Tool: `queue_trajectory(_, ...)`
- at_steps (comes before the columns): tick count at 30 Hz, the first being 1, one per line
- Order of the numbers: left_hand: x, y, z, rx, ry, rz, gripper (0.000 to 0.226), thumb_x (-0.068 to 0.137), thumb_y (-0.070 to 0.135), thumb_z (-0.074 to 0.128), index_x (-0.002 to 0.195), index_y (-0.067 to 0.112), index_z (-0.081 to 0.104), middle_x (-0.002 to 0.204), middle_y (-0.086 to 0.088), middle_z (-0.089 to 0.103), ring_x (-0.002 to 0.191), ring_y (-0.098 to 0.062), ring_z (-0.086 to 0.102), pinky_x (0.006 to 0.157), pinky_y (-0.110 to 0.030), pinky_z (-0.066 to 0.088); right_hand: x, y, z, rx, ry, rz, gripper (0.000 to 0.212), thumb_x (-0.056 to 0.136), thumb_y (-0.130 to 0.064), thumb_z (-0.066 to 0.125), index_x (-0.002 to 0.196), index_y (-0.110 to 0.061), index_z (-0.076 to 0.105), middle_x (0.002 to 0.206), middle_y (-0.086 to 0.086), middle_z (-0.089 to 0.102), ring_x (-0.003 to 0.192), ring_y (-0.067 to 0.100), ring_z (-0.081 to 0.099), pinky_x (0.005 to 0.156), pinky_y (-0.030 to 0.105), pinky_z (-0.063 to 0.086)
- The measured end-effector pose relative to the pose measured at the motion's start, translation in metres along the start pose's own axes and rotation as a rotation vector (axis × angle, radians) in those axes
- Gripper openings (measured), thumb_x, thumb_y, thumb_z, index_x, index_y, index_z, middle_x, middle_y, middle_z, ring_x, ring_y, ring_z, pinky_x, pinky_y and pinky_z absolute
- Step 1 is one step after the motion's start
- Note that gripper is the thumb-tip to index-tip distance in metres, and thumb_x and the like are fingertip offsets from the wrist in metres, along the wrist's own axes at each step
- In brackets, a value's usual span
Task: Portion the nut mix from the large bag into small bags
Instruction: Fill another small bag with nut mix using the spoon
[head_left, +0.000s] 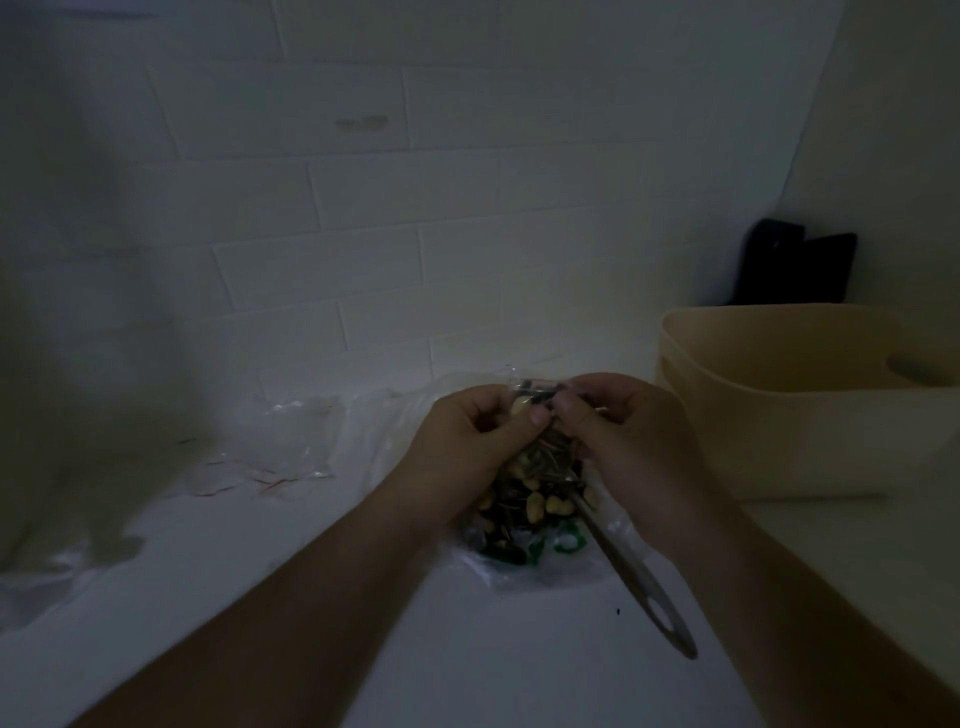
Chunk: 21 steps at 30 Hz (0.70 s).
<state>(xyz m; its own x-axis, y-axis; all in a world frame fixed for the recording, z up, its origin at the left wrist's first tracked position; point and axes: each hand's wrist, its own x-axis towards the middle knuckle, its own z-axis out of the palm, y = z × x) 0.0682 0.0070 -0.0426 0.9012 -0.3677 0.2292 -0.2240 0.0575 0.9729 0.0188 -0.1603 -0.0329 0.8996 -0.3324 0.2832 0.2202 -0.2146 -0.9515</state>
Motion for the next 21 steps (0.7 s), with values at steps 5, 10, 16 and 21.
queue_trajectory(5, -0.0008, 0.0003, -0.0009, -0.022, 0.006, 0.047, 0.02, 0.093, 0.006, 0.074, 0.112, 0.011, 0.075, 0.099, -0.012, 0.08, 0.095, -0.029, 0.078, 0.086, -0.04, 0.063, -0.0023, -0.0038, 0.0007, 0.052, -0.026, 0.0, 0.008, 0.093, -0.02, 0.075, 0.094, -0.027, 0.078, 0.088, -0.006, 0.079, 0.083, 0.012, 0.077, 0.079, 0.041, 0.064)
queue_trajectory(10, -0.0006, 0.0028, -0.0007, -0.105, 0.036, 0.045, 0.022, 0.091, 0.005, 0.075, 0.112, 0.009, 0.07, 0.091, -0.014, 0.079, 0.083, -0.028, 0.078, 0.076, -0.037, 0.063, -0.0001, -0.003, 0.0, 0.094, -0.006, 0.013, 0.007, 0.095, -0.021, 0.074, 0.097, -0.023, 0.08, 0.092, 0.001, 0.08, 0.088, 0.022, 0.078, 0.084, 0.054, 0.063)
queue_trajectory(16, 0.0004, 0.0052, 0.0051, -0.174, 0.103, 0.009, 0.008, 0.099, 0.014, 0.067, 0.095, 0.009, 0.071, 0.073, -0.005, 0.07, 0.059, -0.018, 0.059, 0.051, -0.022, 0.046, 0.0019, -0.0028, 0.0029, 0.098, 0.1, 0.021, 0.007, 0.091, -0.02, 0.076, 0.084, -0.022, 0.078, 0.081, 0.0, 0.078, 0.078, 0.018, 0.077, 0.078, 0.051, 0.065)
queue_trajectory(21, 0.0009, 0.0049, 0.0057, -0.185, 0.175, 0.001, 0.009, 0.097, 0.015, 0.071, 0.089, 0.013, 0.074, 0.08, -0.013, 0.071, 0.071, -0.025, 0.065, 0.065, -0.035, 0.056, 0.0027, -0.0022, 0.003, 0.131, 0.077, 0.045, 0.005, 0.09, -0.02, 0.077, 0.085, -0.02, 0.078, 0.085, 0.003, 0.078, 0.08, 0.022, 0.078, 0.077, 0.052, 0.065)
